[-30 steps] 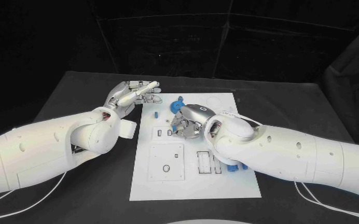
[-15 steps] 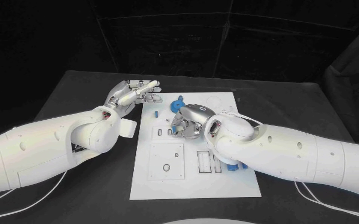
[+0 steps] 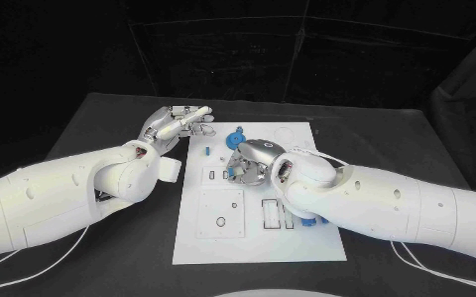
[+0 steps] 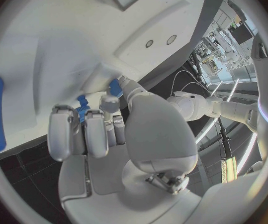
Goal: Assemble the parts on the task board
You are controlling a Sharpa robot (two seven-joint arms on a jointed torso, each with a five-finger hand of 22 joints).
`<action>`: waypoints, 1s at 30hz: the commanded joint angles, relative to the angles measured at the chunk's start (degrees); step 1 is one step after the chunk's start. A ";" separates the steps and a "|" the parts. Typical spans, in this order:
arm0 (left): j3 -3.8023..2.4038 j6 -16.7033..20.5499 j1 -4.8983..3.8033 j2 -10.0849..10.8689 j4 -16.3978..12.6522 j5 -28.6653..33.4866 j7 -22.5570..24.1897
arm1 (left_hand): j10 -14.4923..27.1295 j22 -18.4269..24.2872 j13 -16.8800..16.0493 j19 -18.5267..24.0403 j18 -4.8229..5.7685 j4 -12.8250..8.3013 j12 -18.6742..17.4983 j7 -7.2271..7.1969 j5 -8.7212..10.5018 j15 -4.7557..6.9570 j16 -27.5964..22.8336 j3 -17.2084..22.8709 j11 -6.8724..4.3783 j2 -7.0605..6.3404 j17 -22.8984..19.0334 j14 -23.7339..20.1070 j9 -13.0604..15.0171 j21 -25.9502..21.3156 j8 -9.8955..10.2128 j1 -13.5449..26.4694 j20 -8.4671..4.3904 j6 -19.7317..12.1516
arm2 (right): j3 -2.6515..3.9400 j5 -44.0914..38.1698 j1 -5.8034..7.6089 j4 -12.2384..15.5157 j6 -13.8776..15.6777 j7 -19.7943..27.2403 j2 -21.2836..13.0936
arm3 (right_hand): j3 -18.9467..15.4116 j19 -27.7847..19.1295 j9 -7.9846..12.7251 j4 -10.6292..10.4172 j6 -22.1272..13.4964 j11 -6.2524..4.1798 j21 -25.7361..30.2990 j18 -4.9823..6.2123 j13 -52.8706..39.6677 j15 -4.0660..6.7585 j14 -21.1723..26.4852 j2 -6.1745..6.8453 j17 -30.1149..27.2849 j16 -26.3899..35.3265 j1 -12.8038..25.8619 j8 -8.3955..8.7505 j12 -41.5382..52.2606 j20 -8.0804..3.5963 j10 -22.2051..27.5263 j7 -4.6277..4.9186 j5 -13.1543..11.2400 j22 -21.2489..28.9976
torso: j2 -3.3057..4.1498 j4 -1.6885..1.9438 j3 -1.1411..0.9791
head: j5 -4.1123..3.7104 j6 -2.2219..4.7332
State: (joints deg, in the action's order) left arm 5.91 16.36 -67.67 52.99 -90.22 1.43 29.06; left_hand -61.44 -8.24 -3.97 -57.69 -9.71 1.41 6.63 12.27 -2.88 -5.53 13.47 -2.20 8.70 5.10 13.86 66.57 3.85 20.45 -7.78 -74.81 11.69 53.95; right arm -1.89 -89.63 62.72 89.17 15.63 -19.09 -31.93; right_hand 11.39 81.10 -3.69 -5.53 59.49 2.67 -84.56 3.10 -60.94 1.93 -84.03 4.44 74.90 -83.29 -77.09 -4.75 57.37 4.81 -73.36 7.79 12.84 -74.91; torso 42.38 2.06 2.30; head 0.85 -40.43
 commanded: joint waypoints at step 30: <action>-0.07 -8.09 -2.22 1.89 -2.09 -26.48 -27.12 | -11.04 -6.95 -3.07 -15.08 -0.42 1.00 2.87 -3.72 0.07 6.03 21.24 -1.39 -4.52 1.50 19.76 19.11 0.45 13.23 0.02 3.53 -6.43 5.17 | 0.84 21.78 3.70 9.58 9.72 21.53 -14.63 | -14.14 -7.62 -0.37 -5.93 -5.95 0.81 6.22 2.15 7.21 -1.22 -0.58 -3.99 -6.63 8.24 -9.33 -0.59 -5.91 1.07 6.21 0.91 1.06 7.87 | -1.06 -0.15 -0.35 | 0.30 0.08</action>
State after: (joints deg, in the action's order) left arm 5.93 13.68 -69.49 54.87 -91.90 -12.19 15.29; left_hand -72.97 -14.94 -6.95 -72.75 -9.70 2.24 9.71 8.54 -2.88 0.41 33.79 -3.62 4.16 6.61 32.65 83.97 4.41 33.31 -7.94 -71.56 5.44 59.54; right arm -1.17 -79.85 65.76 98.49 24.84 -5.97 -45.84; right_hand -3.31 73.99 -4.01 -12.10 53.20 3.65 -78.77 4.47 -54.29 0.30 -84.03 0.91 69.11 -75.70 -85.32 -5.14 52.11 5.93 -67.61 8.64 13.22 -67.76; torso 41.85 2.02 2.14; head 1.03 -40.24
